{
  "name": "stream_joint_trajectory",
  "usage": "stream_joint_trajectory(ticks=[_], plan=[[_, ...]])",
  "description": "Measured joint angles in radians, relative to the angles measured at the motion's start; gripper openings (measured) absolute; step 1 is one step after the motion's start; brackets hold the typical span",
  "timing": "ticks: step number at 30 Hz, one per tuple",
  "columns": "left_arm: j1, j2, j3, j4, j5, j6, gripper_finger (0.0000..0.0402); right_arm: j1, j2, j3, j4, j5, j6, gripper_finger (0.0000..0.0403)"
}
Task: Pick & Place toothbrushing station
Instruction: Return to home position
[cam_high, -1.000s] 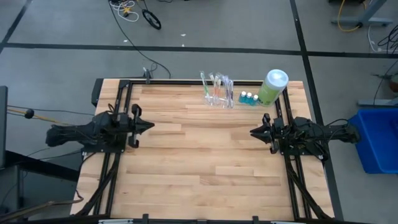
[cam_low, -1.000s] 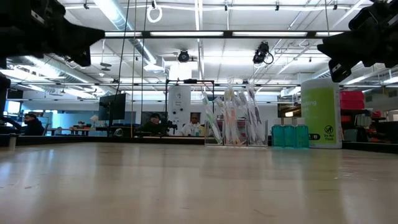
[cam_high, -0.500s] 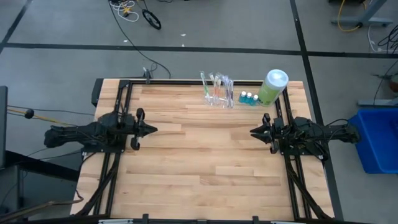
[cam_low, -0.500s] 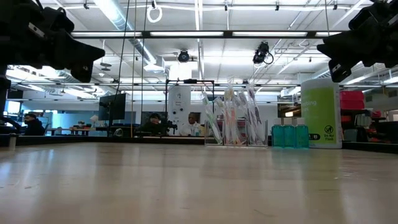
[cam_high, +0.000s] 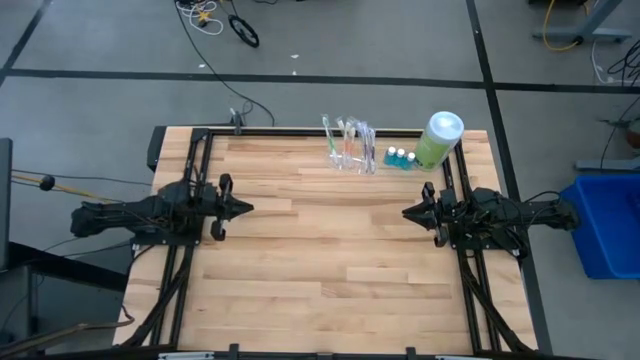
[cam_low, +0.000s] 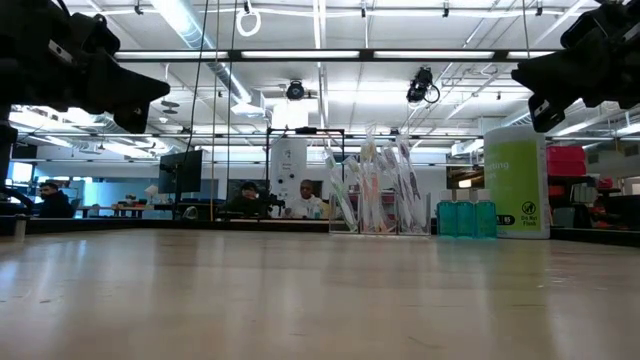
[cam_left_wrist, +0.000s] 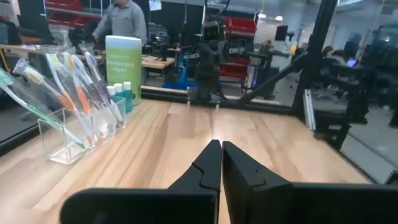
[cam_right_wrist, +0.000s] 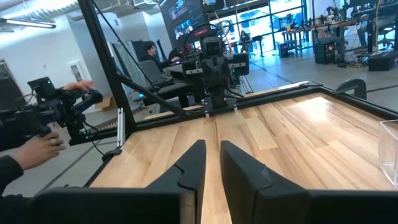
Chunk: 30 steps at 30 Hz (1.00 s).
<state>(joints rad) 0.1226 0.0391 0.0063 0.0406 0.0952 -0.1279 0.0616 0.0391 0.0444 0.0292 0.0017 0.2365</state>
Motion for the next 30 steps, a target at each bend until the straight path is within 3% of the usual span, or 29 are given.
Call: stream_joint_trajectory(ticks=[7, 16, 30], plan=[[-0.017, -0.038, 0.000, -0.029, -0.102, 0.293, 0.0012, 0.000, 0.000, 0.000, 0.000, 0.000, 0.000, 0.0043], [-0.017, -0.038, 0.000, -0.023, -0.102, 0.322, 0.0013, 0.000, 0.000, 0.000, 0.000, 0.000, 0.000, 0.0037], [-0.017, -0.020, 0.000, -0.021, -0.104, 0.305, 0.0013, 0.000, 0.000, 0.000, 0.000, 0.000, 0.000, 0.0071]])
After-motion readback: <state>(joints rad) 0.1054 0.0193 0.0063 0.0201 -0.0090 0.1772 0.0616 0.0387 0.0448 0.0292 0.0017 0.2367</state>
